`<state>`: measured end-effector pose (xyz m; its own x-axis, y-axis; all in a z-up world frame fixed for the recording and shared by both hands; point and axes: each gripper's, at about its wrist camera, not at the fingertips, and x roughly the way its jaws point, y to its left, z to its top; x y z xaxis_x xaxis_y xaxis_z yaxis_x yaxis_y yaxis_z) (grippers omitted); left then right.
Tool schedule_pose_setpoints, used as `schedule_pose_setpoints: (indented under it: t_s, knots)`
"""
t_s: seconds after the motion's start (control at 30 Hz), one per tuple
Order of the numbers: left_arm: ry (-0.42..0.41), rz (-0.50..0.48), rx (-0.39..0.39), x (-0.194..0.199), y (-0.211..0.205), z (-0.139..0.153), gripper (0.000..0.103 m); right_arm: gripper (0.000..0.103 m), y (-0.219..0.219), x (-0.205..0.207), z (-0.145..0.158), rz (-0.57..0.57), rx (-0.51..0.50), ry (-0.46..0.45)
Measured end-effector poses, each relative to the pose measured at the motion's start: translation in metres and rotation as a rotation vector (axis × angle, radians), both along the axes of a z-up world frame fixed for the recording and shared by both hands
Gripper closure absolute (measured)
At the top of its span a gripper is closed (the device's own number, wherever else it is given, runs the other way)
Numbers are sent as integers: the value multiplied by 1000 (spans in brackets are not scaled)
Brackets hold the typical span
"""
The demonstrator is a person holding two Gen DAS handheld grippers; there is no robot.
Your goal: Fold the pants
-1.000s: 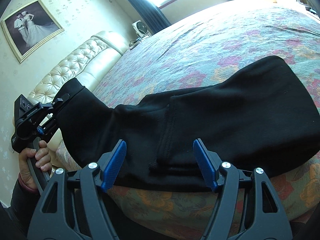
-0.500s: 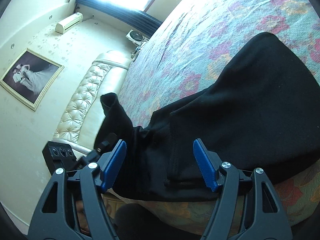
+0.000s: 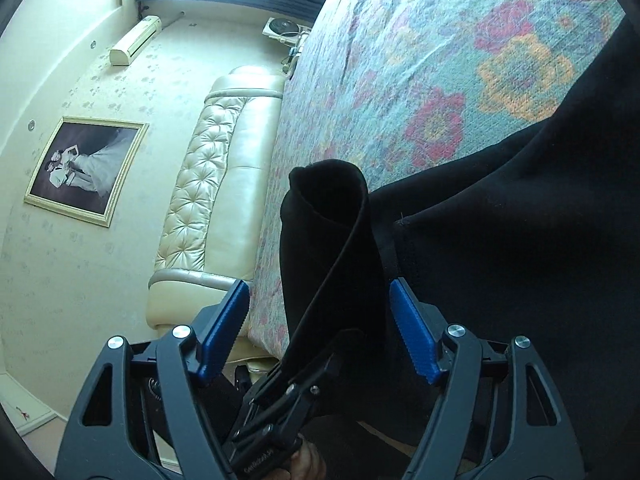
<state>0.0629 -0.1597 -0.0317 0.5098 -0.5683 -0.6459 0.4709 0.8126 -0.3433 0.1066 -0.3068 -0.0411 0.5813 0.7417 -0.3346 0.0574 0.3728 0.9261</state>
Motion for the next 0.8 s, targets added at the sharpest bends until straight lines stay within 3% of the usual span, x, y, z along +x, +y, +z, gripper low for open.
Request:
schedule_pose_setpoints:
  t_s: [0.2, 0.23, 0.3, 0.33, 0.47, 0.6, 0.7, 0.8]
  knots:
    - [-12, -19, 34, -3, -7, -7, 89, 32, 12, 20, -18, 42, -2, 60]
    - [-13, -21, 37, -3, -7, -8, 89, 37, 13, 20, -19, 45, -11, 60]
    - [-15, -18, 36, -2, -6, -8, 88, 62, 16, 23, -21, 56, -44, 72]
    - [-16, -18, 33, -3, -6, -8, 87, 69, 17, 25, -22, 59, -58, 81]
    - [-7, -43, 26, -5, -5, -9, 75, 88, 19, 27, -27, 63, -77, 95]
    - [-10, -80, -2, -15, -4, -3, 45, 92, 15, 21, -23, 57, -86, 66]
    - [-33, -108, 1, -26, -1, 4, 34, 92, 10, 14, -14, 62, -93, 40]
    - [-35, -112, -11, -35, 5, 12, 33, 93, 5, 11, -4, 69, -109, 13]
